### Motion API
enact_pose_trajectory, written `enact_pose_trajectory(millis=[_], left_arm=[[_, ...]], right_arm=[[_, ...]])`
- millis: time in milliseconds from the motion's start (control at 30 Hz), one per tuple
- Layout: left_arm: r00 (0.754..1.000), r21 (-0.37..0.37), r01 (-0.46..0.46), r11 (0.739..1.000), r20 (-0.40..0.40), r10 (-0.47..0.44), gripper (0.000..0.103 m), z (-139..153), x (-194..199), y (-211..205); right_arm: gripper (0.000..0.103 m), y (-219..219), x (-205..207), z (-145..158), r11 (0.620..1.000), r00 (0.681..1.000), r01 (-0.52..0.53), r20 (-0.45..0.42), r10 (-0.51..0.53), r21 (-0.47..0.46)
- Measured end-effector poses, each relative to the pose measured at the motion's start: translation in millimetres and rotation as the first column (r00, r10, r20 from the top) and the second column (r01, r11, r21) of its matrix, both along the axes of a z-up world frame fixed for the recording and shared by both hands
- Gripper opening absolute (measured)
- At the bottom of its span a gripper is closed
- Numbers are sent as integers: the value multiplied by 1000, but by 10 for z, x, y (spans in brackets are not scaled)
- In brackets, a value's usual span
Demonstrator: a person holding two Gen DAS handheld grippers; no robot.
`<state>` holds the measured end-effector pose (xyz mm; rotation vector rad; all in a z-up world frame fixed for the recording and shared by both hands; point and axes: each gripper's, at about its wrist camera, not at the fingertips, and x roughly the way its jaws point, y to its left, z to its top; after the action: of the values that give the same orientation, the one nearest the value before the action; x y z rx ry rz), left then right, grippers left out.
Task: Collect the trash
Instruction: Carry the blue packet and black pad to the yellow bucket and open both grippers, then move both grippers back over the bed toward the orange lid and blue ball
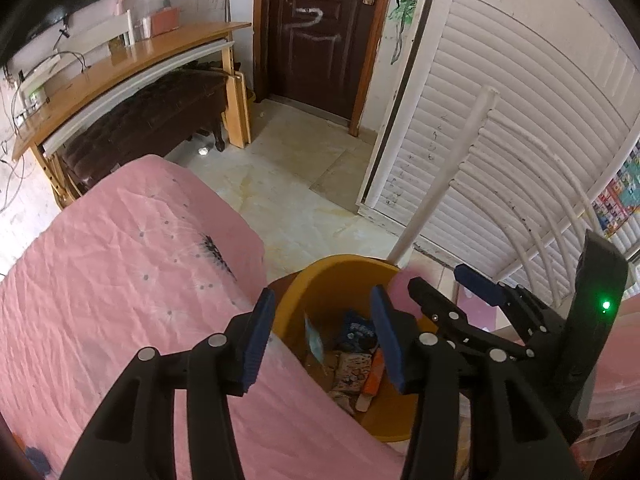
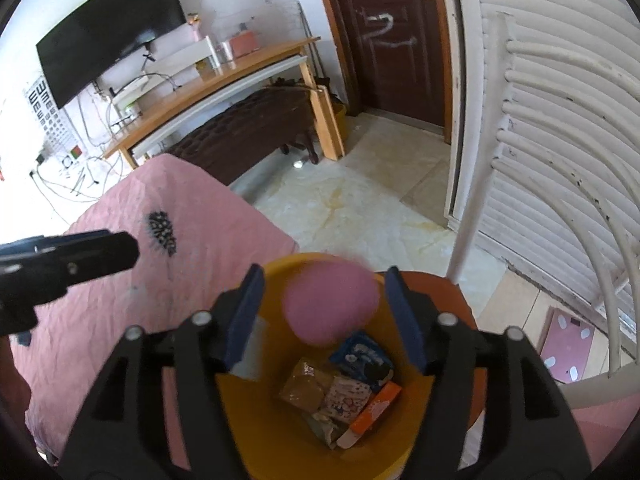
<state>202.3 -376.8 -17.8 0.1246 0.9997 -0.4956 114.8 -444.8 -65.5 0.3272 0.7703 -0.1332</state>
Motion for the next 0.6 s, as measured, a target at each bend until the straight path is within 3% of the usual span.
enact_pose_trajectory(millis=[67, 133, 433, 500, 600], left_arm=[[1000, -19, -1, 1000, -4, 1, 65, 7, -7, -6], [1000, -34, -5, 999, -9, 5, 70, 13, -13, 10], [996, -149, -73, 986, 32, 78, 74, 242, -234, 539], [991, -139, -99, 985, 72, 109, 76, 296, -317, 733], [981, -100, -137, 986, 122, 149, 76, 342, -381, 969]], right_arm=[[66, -15, -12, 11, 1000, 1000, 2, 4, -2, 4], [66, -7, -14, 20, 1000, 1000, -1, 3, 1, 0], [73, 95, -42, 109, 1000, 999, -24, 26, 24, 3], [80, 162, -66, 209, 999, 998, -38, 56, 38, 6], [81, 320, -75, 345, 997, 993, -76, 87, 77, -6]])
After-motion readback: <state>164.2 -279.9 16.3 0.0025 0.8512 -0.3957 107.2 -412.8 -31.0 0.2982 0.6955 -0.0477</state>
